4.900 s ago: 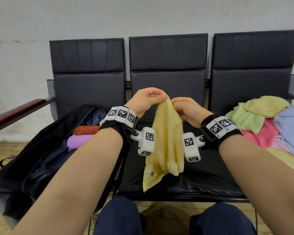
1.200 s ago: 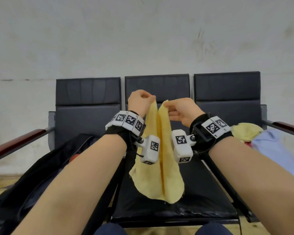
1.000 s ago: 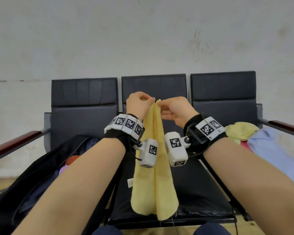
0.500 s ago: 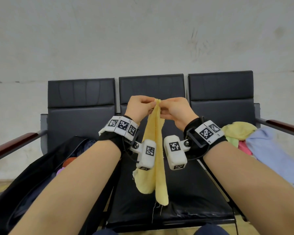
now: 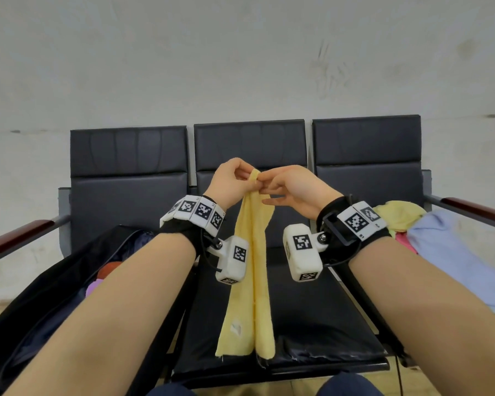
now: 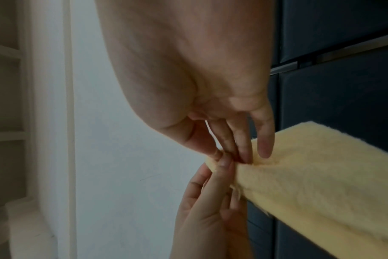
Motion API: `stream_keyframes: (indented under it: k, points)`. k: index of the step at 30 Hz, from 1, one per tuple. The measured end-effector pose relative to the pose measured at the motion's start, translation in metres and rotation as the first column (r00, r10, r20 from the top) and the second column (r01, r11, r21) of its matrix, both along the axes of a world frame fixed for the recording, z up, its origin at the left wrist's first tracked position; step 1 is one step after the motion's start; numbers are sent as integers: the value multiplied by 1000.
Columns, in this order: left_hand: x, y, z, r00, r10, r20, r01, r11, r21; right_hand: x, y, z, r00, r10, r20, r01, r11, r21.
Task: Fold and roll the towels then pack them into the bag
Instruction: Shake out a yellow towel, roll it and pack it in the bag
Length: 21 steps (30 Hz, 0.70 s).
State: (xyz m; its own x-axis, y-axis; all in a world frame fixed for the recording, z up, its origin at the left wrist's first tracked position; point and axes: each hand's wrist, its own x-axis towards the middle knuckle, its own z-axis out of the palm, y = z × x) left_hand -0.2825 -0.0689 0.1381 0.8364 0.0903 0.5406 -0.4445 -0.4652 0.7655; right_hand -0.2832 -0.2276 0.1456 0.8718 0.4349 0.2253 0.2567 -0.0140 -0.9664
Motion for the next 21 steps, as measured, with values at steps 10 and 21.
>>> stream_keyframes:
  k: [10, 21]
  points:
    - [-9, 11, 2, 983, -160, -92, 128, 950, -285, 29, -6, -24, 984, -104, 143, 157, 888, -432]
    - [-3, 38, 6, 998, 28, -55, -48, 914, -402, 39, -25, -40, 993, -119, 5, 118, 973, -197]
